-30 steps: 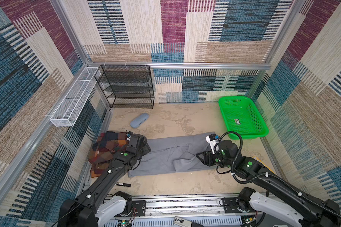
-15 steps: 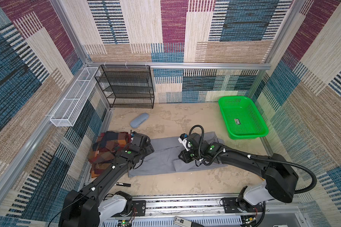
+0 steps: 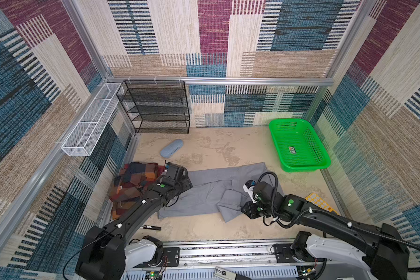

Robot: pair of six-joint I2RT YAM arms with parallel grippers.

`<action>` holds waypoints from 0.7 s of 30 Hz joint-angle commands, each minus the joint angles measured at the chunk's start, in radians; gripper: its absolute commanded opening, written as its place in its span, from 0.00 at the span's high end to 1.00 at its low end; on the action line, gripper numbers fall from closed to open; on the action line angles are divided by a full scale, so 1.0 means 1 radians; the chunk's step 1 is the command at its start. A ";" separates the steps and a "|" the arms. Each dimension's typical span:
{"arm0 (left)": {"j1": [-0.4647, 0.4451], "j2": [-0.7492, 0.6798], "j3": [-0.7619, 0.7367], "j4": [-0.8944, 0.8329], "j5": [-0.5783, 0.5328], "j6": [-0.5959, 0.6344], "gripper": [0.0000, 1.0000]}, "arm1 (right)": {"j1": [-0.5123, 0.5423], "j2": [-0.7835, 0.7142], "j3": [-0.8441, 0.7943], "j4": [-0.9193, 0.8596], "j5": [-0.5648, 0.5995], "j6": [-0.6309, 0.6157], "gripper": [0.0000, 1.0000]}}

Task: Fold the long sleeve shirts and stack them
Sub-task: 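Press and smooth the folded grey shirt with the right gripper, then grasp the grey sleeve cuff nearest the robot with the right gripper and lift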

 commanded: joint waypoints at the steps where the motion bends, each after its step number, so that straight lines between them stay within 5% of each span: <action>1: -0.007 0.010 0.009 0.032 0.009 0.017 0.29 | 0.002 -0.038 0.026 -0.035 0.032 0.079 0.59; 8: -0.020 0.026 0.027 0.022 0.010 0.018 0.29 | -0.011 0.223 0.205 0.049 0.141 0.007 0.41; 16: -0.028 0.019 0.022 0.009 -0.003 0.029 0.29 | -0.091 0.464 0.273 0.138 0.162 -0.108 0.40; 21: -0.028 0.023 0.023 0.004 0.001 0.035 0.29 | -0.100 0.572 0.294 0.161 0.122 -0.174 0.51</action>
